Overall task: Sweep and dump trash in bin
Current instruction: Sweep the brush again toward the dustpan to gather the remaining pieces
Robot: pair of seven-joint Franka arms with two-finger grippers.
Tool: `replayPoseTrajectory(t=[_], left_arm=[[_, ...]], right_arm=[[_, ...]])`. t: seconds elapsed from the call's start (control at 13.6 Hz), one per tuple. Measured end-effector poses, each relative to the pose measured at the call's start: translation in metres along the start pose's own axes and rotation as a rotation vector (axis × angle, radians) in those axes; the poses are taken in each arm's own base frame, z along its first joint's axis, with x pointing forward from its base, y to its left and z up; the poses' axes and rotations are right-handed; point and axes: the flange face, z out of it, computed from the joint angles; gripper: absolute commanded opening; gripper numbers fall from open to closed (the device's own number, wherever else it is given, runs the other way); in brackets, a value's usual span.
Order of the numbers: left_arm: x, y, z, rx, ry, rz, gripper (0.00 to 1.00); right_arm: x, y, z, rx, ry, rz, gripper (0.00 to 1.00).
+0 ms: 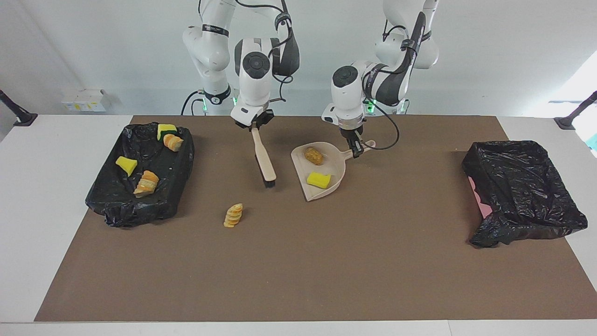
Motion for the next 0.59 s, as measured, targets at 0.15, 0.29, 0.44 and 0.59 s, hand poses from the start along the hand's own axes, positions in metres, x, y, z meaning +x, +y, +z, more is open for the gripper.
replayPoseTrajectory(t=[0.15,0.29,0.44,0.59], left_arm=[[0.0,0.0,0.0,0.0,0.0,-0.001,0.0],[0.0,-0.001,0.001,-0.001,0.0,-0.001,0.0],[0.0,-0.001,0.001,-0.001,0.0,-0.002,0.0],[0.0,-0.001,0.001,-0.001,0.0,-0.002,0.0]], right_arm=[[0.014,0.035,-0.003,-0.104,0.056,0.023,0.0],[0.029,0.065,-0.001,-0.16,0.101,0.042,0.0],[0.045,0.107,0.012,-0.163,0.086,-0.021,0.0],[0.061,0.137,0.037,-0.103,0.062,-0.048,0.0]])
